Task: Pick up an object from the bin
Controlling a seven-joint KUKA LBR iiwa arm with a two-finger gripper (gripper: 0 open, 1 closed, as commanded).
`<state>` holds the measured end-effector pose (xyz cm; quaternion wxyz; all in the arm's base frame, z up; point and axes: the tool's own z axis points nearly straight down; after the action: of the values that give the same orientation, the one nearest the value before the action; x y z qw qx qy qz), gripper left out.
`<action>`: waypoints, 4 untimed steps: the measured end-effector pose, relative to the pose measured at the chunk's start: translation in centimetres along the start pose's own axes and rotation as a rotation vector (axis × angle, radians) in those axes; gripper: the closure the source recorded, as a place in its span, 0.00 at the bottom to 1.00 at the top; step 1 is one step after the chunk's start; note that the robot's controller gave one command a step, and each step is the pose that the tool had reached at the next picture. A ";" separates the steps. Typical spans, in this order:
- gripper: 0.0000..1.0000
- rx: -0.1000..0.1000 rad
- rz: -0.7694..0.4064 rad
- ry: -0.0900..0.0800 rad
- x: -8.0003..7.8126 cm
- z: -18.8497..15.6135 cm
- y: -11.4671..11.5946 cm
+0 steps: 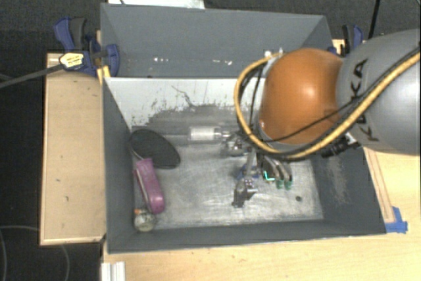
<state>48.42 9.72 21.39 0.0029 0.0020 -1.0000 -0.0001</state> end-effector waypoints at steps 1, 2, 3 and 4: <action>0.00 0.002 0.195 -0.009 -4.0 3.6 -11.6; 0.00 -0.002 0.281 -0.010 -5.2 5.2 -10.0; 0.00 0.000 0.280 0.001 -3.6 13.6 -8.3; 1.00 -0.002 0.286 -0.009 -3.9 13.1 -8.4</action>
Offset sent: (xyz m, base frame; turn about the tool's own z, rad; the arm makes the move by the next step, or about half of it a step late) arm 0.0394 -0.1112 -0.0359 0.1865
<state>52.27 1.33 8.31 -0.0016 -0.1406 -0.9901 -0.0007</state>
